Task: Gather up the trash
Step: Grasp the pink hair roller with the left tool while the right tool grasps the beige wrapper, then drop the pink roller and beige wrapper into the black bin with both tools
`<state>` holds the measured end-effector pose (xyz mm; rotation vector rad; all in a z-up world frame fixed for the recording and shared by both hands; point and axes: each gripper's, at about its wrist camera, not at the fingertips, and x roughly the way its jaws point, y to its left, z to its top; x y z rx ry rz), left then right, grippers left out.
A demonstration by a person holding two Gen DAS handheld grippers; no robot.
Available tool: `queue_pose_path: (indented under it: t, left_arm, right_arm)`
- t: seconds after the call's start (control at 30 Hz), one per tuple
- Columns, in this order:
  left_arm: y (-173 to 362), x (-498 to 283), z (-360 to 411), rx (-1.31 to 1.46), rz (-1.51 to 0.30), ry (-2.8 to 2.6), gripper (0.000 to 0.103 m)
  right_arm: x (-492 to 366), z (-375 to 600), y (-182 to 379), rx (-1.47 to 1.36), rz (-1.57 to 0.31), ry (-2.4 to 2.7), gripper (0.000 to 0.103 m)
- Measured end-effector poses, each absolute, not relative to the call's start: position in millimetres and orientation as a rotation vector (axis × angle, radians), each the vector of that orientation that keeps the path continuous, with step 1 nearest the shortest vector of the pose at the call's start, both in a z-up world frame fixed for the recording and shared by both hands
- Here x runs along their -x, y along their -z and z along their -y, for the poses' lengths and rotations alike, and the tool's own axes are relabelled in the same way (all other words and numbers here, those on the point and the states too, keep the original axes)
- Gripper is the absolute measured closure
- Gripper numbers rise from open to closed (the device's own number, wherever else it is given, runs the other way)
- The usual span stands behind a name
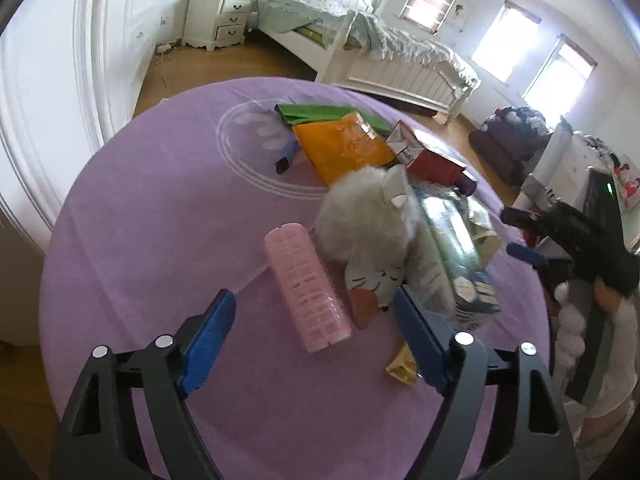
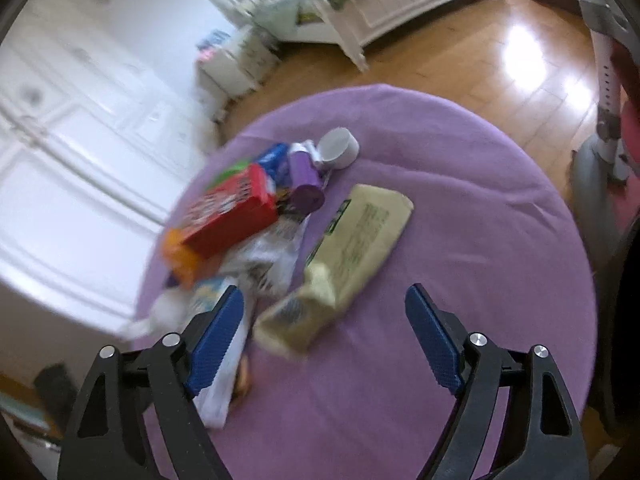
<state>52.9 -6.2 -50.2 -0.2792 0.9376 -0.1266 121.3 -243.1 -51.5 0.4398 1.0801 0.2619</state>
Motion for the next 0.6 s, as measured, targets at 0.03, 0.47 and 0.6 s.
queue_pose_path:
  t: [0.03, 0.47, 0.6]
  left_arm:
    - [53, -57, 6, 0.278, -0.943, 0.120, 0.030]
    - [62, -62, -9, 0.201, -0.919, 0.137, 0.073]
    - [54, -48, -16, 0.237, -0.877, 0.161, 0.075]
  right_arm:
    - [-130, 234, 54, -0.376, -1.090, -0.222, 0.022]
    - [-121, 223, 64, -0.206, -1.098, -0.198, 0.068]
    - [-88, 245, 47, -0.337, -1.005, -0.281, 0.069]
